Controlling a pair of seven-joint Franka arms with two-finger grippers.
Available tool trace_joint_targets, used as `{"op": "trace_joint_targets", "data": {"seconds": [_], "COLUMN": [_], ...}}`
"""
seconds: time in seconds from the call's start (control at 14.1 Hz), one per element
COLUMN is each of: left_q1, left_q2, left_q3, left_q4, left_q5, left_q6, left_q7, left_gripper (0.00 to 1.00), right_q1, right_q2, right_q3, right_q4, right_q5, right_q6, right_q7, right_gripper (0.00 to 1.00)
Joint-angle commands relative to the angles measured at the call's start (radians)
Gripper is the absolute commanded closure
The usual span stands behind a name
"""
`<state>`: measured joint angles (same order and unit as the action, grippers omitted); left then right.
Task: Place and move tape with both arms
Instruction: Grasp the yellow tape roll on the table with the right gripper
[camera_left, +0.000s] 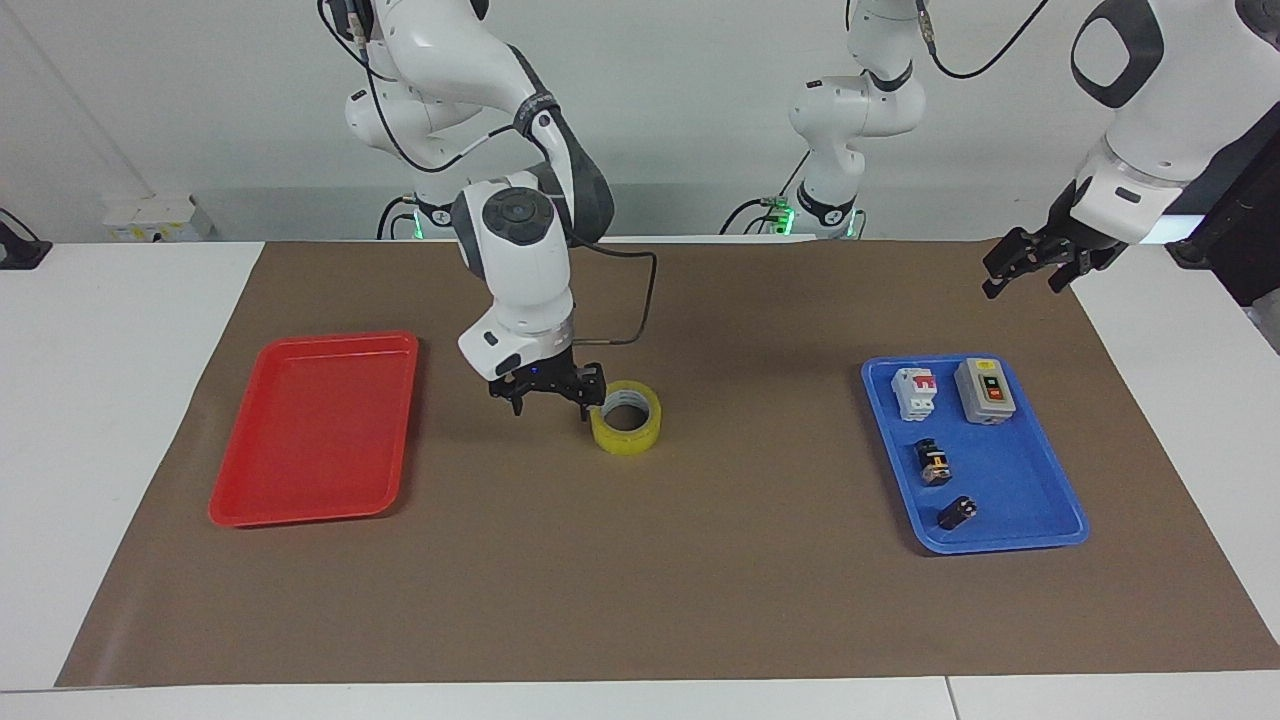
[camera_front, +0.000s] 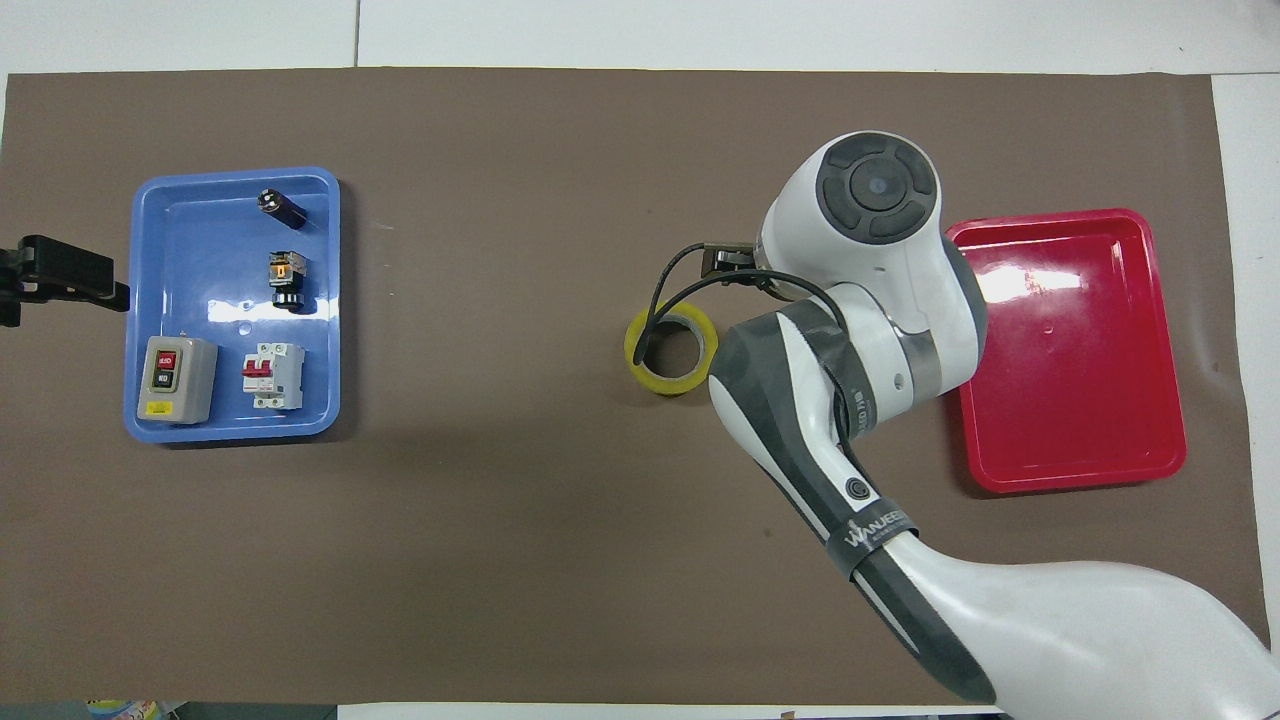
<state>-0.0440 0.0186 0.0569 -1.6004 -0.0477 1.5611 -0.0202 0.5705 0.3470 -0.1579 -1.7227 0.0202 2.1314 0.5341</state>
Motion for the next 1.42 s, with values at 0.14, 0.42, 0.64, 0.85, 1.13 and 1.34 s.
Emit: {"op": "trace_joint_targets", "data": {"seconds": [0.14, 0.42, 0.64, 0.85, 1.13, 1.34], "left_q1": [0.0, 0.013, 0.03, 0.03, 0.026, 0.019], "left_q2": [-0.003, -0.002, 0.003, 0.009, -0.002, -0.003], "left_q3": [-0.003, -0.003, -0.003, -0.003, -0.003, -0.003], "left_q4": [-0.004, 0.002, 0.005, 0.017, 0.007, 0.005], "left_q5": [-0.021, -0.02, -0.011, 0.026, 0.025, 0.025], "left_q6": [-0.016, -0.013, 0.0, 0.004, -0.003, 0.001], "left_q7": [0.014, 0.02, 0.063, 0.12, 0.123, 0.117], "left_gripper": [0.0, 0.0, 0.0, 0.0, 0.0, 0.0], "right_q1": [0.025, 0.029, 0.034, 0.032, 0.034, 0.032], "right_q2": [0.014, 0.004, -0.002, -0.009, -0.005, -0.003], "right_q3": [0.026, 0.034, 0.037, 0.038, 0.041, 0.047], "right_q4": [-0.067, -0.101, -0.135, -0.164, -0.189, -0.189], "right_q5": [0.017, 0.021, 0.061, 0.064, 0.064, 0.066], "right_q6": [0.048, 0.079, 0.105, 0.142, 0.176, 0.191], "right_q7": [0.006, -0.034, -0.045, -0.094, -0.097, -0.098], "right_gripper": [0.0, 0.0, 0.04, 0.1, 0.31, 0.62]}}
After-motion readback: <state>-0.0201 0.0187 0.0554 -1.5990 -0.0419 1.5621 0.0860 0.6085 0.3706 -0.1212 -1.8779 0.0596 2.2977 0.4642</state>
